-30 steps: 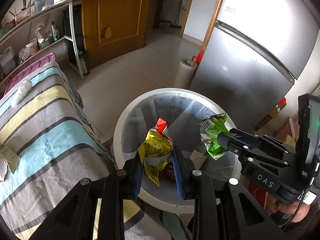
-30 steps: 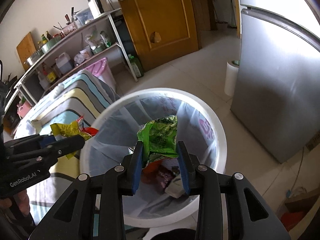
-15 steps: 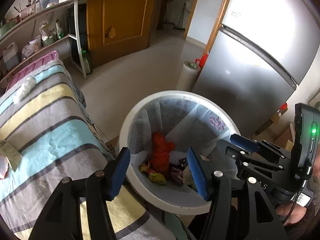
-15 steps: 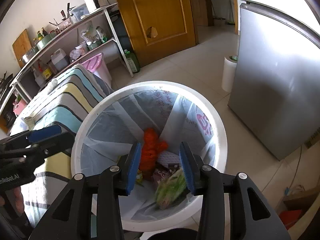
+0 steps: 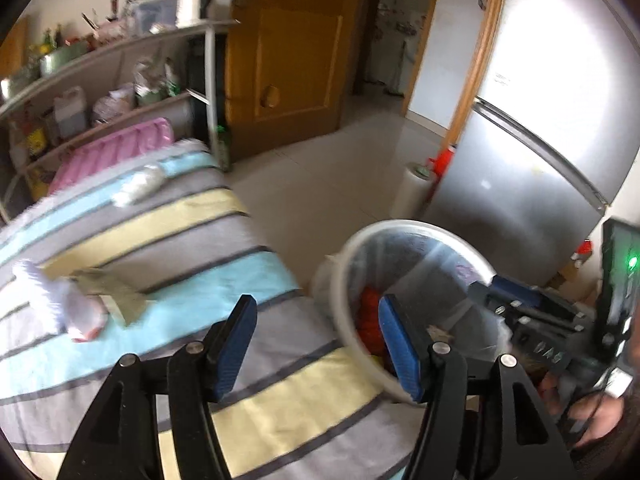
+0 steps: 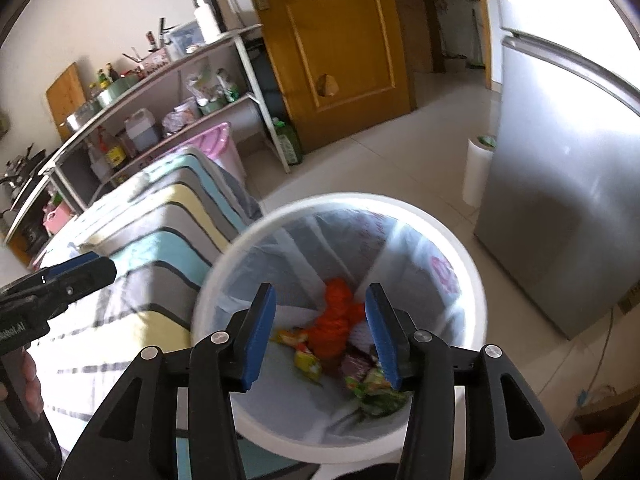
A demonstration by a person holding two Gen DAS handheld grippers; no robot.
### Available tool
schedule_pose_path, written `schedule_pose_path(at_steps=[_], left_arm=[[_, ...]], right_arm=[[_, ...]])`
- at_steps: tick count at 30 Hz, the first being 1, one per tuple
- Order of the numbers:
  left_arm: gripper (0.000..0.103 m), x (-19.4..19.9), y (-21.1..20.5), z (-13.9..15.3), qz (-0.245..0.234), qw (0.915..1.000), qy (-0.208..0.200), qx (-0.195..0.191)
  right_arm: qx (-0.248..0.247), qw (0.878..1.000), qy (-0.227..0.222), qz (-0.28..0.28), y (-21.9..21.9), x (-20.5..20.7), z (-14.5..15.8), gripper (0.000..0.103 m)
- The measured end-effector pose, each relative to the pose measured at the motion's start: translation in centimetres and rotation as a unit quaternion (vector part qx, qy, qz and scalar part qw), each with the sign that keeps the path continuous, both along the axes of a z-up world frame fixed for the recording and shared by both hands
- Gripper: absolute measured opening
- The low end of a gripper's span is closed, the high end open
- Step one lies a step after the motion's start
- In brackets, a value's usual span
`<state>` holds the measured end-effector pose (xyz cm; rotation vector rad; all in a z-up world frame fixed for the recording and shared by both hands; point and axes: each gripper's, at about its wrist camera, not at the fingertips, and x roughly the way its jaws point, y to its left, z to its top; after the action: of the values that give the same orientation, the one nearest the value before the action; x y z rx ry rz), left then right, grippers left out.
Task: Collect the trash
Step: 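Move both open tools back from the bin to the table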
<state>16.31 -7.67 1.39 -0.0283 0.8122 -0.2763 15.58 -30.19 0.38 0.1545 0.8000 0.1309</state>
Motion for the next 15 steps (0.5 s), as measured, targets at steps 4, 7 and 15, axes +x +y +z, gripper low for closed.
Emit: schedule_pose_path(at_steps=[4, 7, 15], left_arm=[[0.066, -0.6, 3.4, 0.5, 0.031, 0.9994, -0.003, -0.015], [0.066, -1.1, 5.8, 1.0, 0.055, 0.9983, -0.015, -0.011], [0.067, -2.1, 13.2, 1.1, 0.126, 0.9916, -0.022, -0.019]], right_arm=[[0.000, 1.000, -0.012, 0.020, 2.2, 0.4, 1.1, 0.048], [0.004, 0.999, -0.020, 0.042, 4.4, 1.1, 2.2, 0.048], [-0.008, 0.994, -0.034, 0.102, 10.7, 2.6, 4.3, 0.048]])
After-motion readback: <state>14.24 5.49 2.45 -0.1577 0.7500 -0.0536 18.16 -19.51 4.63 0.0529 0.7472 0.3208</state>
